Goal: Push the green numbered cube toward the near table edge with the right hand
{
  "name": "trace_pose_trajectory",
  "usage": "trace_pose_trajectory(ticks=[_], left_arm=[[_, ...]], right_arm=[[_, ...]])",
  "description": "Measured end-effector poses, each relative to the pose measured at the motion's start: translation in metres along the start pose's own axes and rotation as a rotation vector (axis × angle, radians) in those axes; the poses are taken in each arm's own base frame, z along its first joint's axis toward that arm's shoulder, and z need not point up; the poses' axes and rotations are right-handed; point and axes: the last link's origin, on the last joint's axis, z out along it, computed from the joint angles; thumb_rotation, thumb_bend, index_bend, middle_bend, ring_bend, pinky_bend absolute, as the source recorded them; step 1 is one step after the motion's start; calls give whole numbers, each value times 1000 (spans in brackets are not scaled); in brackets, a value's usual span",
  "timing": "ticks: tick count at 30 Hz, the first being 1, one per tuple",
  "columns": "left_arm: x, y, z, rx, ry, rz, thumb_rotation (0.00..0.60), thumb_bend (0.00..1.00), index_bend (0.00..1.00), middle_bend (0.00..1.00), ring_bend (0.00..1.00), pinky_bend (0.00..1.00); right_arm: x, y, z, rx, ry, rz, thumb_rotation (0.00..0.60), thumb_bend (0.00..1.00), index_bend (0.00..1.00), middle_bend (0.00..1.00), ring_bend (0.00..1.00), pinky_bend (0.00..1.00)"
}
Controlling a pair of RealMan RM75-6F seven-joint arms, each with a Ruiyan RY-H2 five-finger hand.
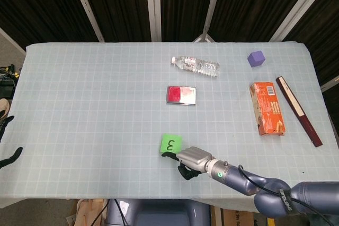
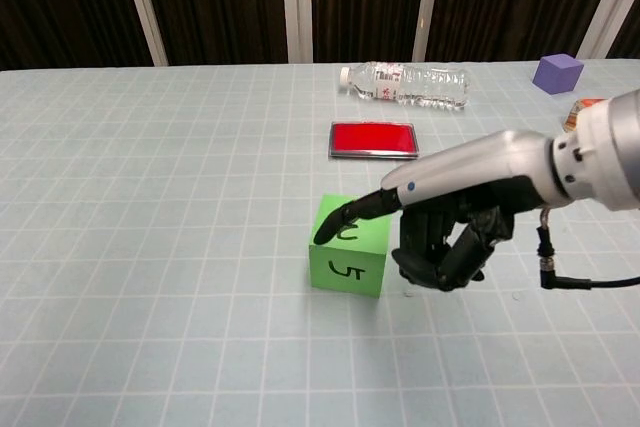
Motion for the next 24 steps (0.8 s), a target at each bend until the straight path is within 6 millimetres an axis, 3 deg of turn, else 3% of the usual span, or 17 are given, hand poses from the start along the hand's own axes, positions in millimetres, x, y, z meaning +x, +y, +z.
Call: trace_pose_trajectory(ticks=[3,6,9,12,16,20,24], left_arm=[[0,0,-2,0,3,-1,600,346,132,0,0,27],[0,1,-3,-1,3,5,600,346,132,0,0,27],[1,1,-3,1,6,6,600,346,132,0,0,27],[1,0,-3,5,6,5,600,346,132,0,0,27],[1,0,-3,7,5,7,600,346,132,0,0,27],[2,-1,-4,10,8,8,600,346,132,0,0,27],[0,0,-4,8,3,23,600,346,132,0,0,27]], right_arm=[[9,1,-18,18,50,85,600,784,100,805,697,624],[21,11,-41,34,157,149,600,675,100,619,505,421],[34,24,-60,47,287,147,600,499,106,418,340,231],[49,46,-84,24,469,135,600,397,114,279,224,113],[59,84,-124,-91,735,57,600,375,113,181,130,16],[41,119,-162,-291,914,-83,600,373,113,159,106,0],[-5,150,-196,-499,988,-192,600,373,113,156,101,0]])
